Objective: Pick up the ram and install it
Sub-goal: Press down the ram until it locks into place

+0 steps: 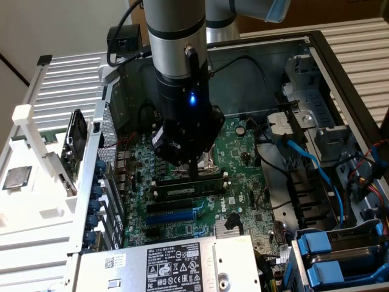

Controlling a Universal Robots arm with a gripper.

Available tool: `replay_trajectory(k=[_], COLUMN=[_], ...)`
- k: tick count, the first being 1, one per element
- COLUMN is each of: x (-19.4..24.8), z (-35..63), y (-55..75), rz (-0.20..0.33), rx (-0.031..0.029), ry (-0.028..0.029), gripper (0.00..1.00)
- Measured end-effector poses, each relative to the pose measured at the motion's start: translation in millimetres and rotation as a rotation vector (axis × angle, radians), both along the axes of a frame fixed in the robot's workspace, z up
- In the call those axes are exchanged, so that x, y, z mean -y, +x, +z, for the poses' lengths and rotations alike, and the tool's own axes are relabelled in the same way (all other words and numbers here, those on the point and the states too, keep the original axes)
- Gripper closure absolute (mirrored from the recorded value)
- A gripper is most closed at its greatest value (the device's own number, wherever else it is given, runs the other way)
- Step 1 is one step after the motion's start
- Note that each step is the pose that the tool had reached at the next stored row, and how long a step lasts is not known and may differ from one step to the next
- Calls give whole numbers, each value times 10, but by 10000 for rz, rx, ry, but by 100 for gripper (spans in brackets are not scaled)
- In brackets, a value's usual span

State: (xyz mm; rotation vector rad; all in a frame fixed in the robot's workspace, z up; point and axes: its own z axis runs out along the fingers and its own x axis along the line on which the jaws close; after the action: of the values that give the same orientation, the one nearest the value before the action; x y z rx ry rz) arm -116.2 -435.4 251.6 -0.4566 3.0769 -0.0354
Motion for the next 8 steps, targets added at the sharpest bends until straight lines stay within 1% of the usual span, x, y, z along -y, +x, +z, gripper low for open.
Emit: replay_trajectory(k=[5, 8], x=[0, 0], z=[0, 0], y=[0, 0], rz=[-680, -821], rx=[0, 0], ry=[0, 2], gripper=[89, 89])
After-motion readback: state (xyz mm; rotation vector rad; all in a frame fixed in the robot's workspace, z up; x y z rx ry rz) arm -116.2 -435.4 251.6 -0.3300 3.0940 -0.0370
